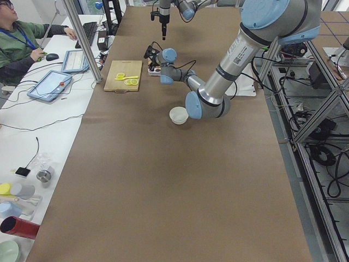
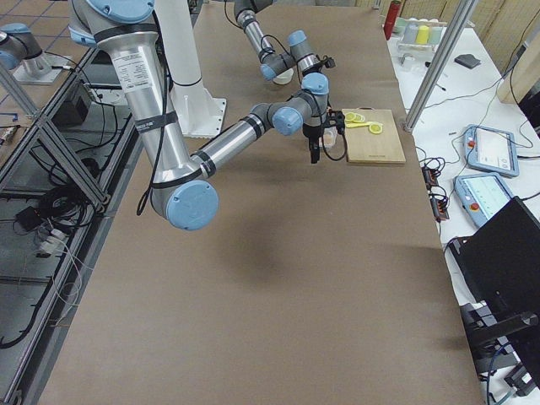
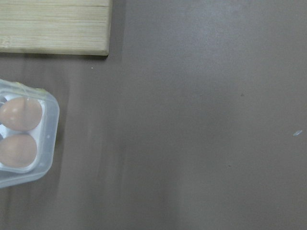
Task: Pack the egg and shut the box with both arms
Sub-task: 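Carry the egg with the left gripper over the clear egg box, then lower the egg into the empty slot and open the left gripper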
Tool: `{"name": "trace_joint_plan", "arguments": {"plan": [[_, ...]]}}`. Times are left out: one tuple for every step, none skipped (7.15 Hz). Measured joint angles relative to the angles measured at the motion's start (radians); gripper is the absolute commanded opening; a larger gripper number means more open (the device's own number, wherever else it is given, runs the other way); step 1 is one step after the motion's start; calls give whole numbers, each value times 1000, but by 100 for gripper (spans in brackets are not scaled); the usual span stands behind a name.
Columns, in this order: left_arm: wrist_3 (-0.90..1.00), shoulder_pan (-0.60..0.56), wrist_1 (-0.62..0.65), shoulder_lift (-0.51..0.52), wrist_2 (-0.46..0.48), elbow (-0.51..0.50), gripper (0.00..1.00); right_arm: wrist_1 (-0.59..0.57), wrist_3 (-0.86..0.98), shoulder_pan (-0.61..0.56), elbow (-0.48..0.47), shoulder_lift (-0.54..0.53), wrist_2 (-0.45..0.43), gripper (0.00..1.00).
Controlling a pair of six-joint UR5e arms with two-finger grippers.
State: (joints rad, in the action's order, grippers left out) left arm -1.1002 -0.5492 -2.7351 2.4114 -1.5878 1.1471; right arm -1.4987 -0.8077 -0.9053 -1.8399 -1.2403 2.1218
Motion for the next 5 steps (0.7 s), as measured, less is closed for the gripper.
{"name": "trace_joint_plan", "arguments": {"plan": [[12,23,-28,13,31,-38,0,0,8,-5,5,0,6,99],[20,40,-40,29,54,-70,0,0,10,-7,7,1,7,99],[23,56,-44,43,74,-92,0,0,11,-7,8,1,8,99],[24,72,-45,52,92,-102,0,0,11,-7,9,1,7,99],[25,81,-46,57,103,-106,0,0,12,-7,9,1,7,99]]}}
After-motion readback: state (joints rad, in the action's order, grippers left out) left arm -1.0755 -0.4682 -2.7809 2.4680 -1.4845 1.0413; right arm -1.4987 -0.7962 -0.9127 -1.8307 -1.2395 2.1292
